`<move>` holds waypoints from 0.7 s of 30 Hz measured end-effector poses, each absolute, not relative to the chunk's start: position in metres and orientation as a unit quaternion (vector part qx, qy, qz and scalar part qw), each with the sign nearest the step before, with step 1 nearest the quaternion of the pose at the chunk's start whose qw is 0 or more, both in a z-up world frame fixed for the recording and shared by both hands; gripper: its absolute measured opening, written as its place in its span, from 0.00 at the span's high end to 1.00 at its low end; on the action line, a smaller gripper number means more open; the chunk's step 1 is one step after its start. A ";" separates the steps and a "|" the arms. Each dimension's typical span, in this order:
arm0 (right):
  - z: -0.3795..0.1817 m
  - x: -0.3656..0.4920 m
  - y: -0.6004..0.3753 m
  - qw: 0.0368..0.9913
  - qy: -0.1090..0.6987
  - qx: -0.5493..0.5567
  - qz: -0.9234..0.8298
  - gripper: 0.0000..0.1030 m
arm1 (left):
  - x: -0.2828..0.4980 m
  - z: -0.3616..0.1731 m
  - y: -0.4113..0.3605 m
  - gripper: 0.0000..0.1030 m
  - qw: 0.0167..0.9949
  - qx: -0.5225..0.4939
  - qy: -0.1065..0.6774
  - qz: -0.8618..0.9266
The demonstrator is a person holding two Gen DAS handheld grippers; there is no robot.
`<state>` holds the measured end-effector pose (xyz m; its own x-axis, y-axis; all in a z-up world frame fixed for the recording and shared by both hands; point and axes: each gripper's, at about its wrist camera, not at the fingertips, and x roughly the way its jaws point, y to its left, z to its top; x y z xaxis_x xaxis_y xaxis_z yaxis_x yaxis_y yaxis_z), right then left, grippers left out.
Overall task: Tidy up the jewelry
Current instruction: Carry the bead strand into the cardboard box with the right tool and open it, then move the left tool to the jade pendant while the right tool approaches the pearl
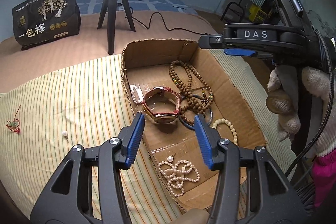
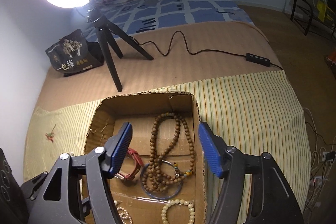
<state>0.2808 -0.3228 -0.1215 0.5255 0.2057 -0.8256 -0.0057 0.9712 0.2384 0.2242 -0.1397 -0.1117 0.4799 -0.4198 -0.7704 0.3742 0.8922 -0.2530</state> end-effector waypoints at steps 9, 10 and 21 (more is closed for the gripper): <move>-0.110 0.274 -0.315 0.872 0.477 0.098 0.058 0.31 | 0.220 -0.107 -0.127 0.51 0.863 -0.025 0.452 -0.225; -0.109 0.273 -0.313 0.872 0.477 0.096 0.057 0.31 | 0.219 -0.106 -0.124 0.51 0.864 -0.025 0.450 -0.223; -0.089 0.264 -0.286 0.879 0.463 0.091 0.069 0.28 | 0.213 -0.092 -0.078 0.51 0.879 -0.034 0.432 -0.198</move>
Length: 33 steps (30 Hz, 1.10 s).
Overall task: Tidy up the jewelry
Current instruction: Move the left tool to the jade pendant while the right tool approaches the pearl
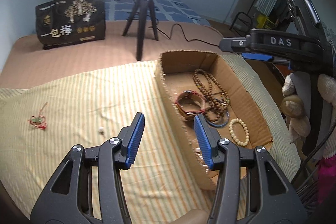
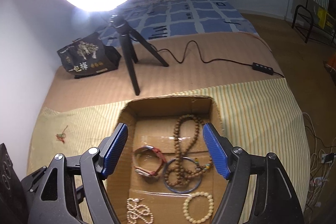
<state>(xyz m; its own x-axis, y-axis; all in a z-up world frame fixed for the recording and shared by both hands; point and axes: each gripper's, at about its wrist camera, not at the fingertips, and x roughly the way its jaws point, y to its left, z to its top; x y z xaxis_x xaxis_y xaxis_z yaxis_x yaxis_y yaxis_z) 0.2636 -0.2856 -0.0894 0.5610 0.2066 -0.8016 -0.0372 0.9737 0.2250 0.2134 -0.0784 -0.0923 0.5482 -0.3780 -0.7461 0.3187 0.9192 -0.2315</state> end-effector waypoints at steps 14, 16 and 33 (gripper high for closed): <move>-0.075 0.251 -0.213 0.876 0.456 0.076 0.134 0.28 | 0.214 -0.083 0.027 0.51 0.893 -0.073 0.424 -0.129; -0.076 0.251 -0.199 0.874 0.458 0.075 0.147 0.28 | 0.214 -0.084 0.043 0.51 0.894 -0.087 0.425 -0.118; -0.123 0.252 -0.108 0.831 0.516 0.057 0.198 0.28 | 0.244 -0.124 0.153 0.42 0.867 -0.176 0.464 -0.037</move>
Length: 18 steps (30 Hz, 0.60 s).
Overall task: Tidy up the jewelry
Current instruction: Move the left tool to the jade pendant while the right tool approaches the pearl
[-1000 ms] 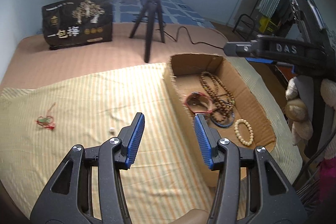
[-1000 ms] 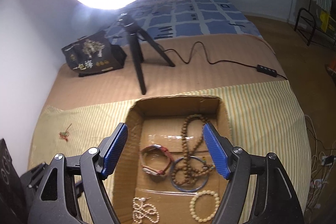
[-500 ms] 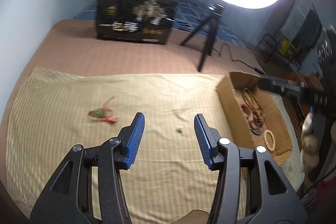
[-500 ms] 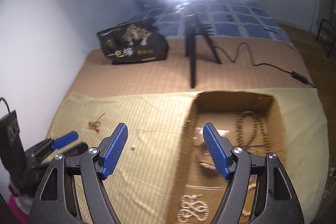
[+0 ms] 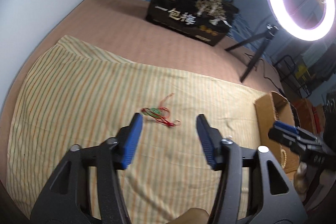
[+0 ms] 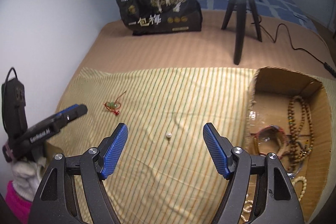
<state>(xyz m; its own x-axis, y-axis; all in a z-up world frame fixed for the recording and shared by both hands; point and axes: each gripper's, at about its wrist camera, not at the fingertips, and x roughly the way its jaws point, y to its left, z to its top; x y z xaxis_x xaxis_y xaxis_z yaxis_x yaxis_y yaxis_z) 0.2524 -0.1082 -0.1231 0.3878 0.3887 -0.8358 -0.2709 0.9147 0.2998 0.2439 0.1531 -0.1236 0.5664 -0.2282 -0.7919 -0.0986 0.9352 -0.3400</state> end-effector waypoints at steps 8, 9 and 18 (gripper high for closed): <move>-0.151 0.258 -0.086 0.819 0.539 0.038 0.195 0.29 | 0.267 -0.152 0.147 0.41 0.860 -0.153 0.485 -0.034; -0.153 0.259 -0.085 0.817 0.541 0.036 0.195 0.29 | 0.270 -0.156 0.145 0.41 0.859 -0.149 0.488 -0.032; -0.179 0.276 -0.081 0.794 0.575 0.049 0.190 0.44 | 0.289 -0.182 0.148 0.49 0.846 -0.153 0.510 -0.019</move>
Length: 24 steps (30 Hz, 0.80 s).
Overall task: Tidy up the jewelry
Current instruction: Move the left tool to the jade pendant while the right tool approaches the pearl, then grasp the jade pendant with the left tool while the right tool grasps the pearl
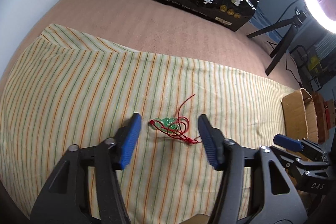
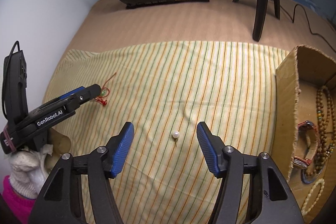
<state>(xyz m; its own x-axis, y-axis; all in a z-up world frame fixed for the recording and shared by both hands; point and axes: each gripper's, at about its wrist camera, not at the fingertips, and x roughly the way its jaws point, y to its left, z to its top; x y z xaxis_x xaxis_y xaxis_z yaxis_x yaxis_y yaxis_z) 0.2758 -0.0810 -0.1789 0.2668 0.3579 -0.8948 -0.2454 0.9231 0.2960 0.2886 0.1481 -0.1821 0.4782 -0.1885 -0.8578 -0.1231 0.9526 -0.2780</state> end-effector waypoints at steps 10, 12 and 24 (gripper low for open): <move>-0.194 0.282 -0.084 0.781 0.594 0.054 0.184 0.58 | 0.298 -0.188 0.136 0.50 0.850 -0.115 0.515 -0.014; -0.197 0.284 -0.081 0.779 0.597 0.051 0.184 0.61 | 0.299 -0.189 0.134 0.50 0.850 -0.106 0.516 -0.012; -0.207 0.278 -0.059 0.789 0.591 -0.018 0.166 0.82 | 0.300 -0.191 0.131 0.68 0.854 -0.063 0.517 0.006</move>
<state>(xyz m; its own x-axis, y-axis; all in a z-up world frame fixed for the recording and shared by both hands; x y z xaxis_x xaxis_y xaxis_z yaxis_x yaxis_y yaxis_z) 0.2776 -0.0593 -0.2067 0.2456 0.2403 -0.9391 -0.2821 0.9446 0.1679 0.3005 0.1308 -0.1915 0.4653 -0.0543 -0.8835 -0.0759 0.9920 -0.1009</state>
